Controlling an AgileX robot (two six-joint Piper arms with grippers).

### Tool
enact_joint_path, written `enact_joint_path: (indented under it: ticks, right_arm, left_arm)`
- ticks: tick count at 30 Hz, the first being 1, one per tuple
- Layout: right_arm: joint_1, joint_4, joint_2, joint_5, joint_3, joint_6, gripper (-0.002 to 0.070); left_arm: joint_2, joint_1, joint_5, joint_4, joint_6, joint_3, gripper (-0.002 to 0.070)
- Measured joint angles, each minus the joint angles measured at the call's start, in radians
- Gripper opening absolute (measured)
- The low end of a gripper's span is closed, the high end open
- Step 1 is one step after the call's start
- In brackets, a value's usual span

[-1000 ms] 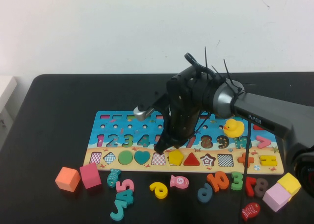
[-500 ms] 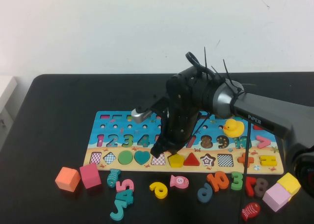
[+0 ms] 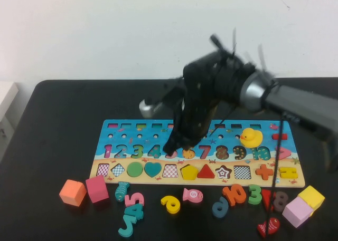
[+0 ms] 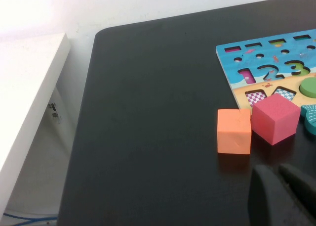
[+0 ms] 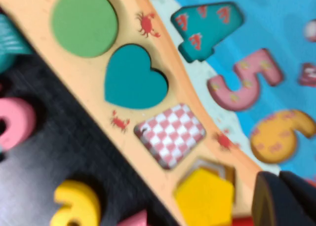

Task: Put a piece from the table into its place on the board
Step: Place the "Pentagon" into the hole of the Pentagon

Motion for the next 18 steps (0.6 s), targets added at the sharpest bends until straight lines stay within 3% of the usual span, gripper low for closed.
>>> enact_joint_path:
  ticks: [10, 18]
  right_arm:
    - [0.000, 0.021, -0.071, 0.045, 0.134, 0.004, 0.0019]
    - [0.000, 0.023, -0.070, -0.065, 0.196, 0.033, 0.0019]
  left_arm:
    - [0.000, 0.000, 0.000, 0.000, 0.004, 0.000, -0.0001]
    - [0.000, 0.000, 0.000, 0.000, 0.004, 0.000, -0.0001]
